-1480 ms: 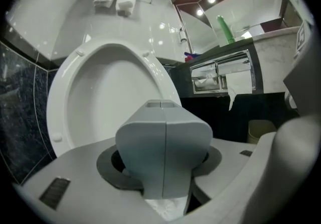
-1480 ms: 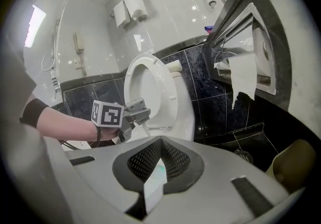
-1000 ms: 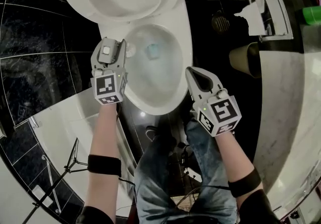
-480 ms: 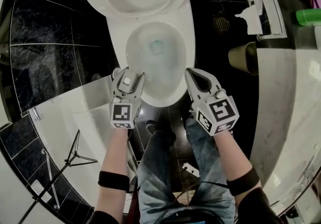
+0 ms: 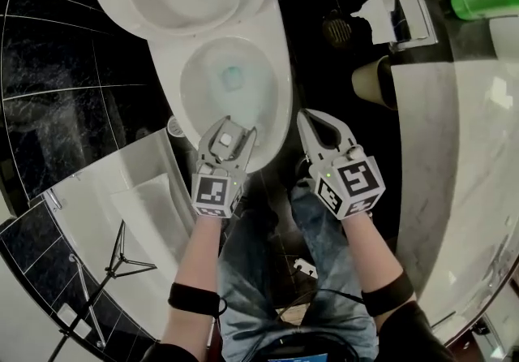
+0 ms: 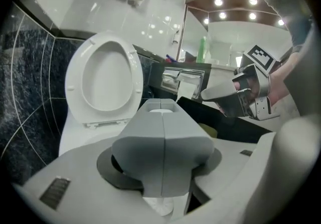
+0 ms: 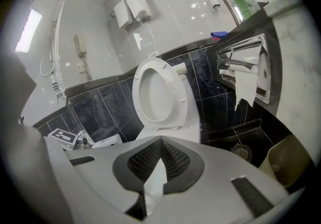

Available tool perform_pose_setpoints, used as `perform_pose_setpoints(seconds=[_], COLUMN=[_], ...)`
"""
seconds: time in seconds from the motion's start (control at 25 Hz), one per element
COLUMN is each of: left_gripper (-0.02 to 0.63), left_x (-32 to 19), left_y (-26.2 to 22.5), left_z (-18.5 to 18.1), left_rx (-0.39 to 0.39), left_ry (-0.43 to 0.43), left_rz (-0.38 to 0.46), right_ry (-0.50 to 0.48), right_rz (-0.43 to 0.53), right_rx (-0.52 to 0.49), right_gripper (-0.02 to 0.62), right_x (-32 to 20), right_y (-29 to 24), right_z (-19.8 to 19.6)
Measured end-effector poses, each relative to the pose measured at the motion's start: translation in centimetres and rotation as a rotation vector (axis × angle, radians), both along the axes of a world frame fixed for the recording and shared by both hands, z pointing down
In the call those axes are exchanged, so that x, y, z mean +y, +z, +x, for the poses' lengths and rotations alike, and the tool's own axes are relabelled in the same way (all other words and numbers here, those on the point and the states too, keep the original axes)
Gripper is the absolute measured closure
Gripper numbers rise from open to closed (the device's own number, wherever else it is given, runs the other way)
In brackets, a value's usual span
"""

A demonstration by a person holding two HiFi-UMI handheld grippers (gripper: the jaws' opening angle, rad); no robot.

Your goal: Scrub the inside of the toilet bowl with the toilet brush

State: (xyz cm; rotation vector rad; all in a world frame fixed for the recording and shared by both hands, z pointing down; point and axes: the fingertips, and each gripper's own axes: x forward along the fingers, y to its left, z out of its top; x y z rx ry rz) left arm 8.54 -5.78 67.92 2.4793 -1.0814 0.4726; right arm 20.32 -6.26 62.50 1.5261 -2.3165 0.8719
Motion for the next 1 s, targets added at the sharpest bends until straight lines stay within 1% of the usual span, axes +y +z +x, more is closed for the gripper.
perform_pose_setpoints(seconds=[0.16, 0.28, 0.48, 0.56, 0.76, 1.0], left_gripper=[0.362, 0.362, 0.362, 0.362, 0.362, 0.364], left_x=[-1.0, -2.9, -7.1, -9.1, -14.9, -21.3], left_y=[0.6, 0.5, 1.3, 1.4, 1.8, -0.3], left_z=[3.3, 5.2, 7.5, 8.3, 9.0, 8.6], left_rx=[-0.021, -0.007, -0.018, -0.02, -0.031, -0.07], left_ry=[0.039, 0.005, 0.023, 0.008, -0.034, -0.098], left_rz=[0.027, 0.014, 0.083, 0.105, 0.185, 0.289], right_ry=[0.04, 0.059, 0.083, 0.085, 0.085, 0.075], right_rz=[0.026, 0.024, 0.047, 0.054, 0.061, 0.058], right_rx=[0.011, 0.002, -0.006, -0.009, -0.009, -0.007], right_gripper=[0.589, 0.589, 0.589, 0.589, 0.589, 0.589], right_x=[-0.5, -1.1, -2.2, -2.6, -3.4, -4.0], right_y=[0.5, 0.6, 1.4, 1.8, 2.9, 3.8], right_z=[2.9, 4.4, 6.5, 6.9, 7.9, 7.9])
